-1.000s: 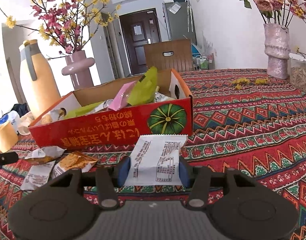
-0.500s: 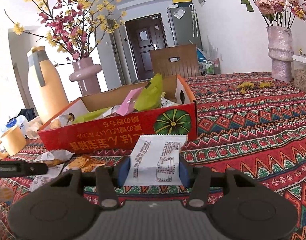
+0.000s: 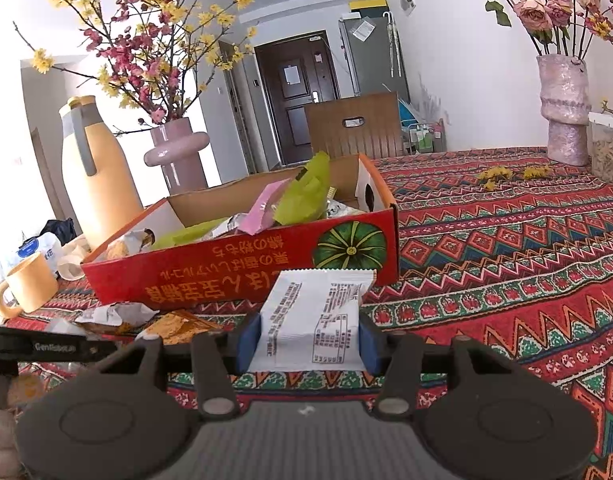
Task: Organize snacks
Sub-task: 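Grasp a white printed wrapper with the right gripper while the left grasps another, then carry both white wrappers over the box with both grippers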
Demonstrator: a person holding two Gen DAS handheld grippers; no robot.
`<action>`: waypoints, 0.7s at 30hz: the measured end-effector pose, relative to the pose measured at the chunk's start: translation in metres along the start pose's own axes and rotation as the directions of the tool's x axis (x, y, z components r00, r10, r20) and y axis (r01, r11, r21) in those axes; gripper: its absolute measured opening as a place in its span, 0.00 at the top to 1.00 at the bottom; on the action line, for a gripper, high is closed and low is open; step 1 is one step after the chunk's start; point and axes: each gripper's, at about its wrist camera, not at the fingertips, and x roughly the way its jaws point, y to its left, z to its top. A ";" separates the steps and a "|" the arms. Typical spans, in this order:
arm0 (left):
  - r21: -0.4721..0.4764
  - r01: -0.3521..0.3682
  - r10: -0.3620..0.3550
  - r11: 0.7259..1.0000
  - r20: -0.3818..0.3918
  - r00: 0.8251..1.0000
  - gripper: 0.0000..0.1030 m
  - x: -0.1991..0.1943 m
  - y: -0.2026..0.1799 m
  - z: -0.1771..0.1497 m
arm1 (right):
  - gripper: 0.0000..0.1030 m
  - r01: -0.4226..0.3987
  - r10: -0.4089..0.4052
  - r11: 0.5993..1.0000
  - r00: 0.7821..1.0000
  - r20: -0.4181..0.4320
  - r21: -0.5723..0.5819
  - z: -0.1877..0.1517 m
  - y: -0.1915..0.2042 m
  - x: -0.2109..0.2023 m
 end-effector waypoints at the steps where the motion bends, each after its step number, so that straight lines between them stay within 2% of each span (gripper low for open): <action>1: -0.001 0.004 -0.004 1.000 0.000 1.000 0.83 -0.001 0.001 -0.001 | 0.51 0.000 0.000 1.000 1.000 0.000 0.000 0.000 0.000 0.000; 13: 0.001 0.013 -0.013 1.000 0.057 0.998 0.85 -0.027 0.015 -0.006 | 0.51 0.015 -0.015 1.000 1.000 0.009 -0.011 -0.001 0.002 0.000; 21: 0.019 0.059 -0.062 0.998 0.145 0.988 0.85 -0.063 0.022 -0.005 | 0.51 0.013 -0.012 1.000 0.998 0.056 -0.024 0.000 0.006 -0.010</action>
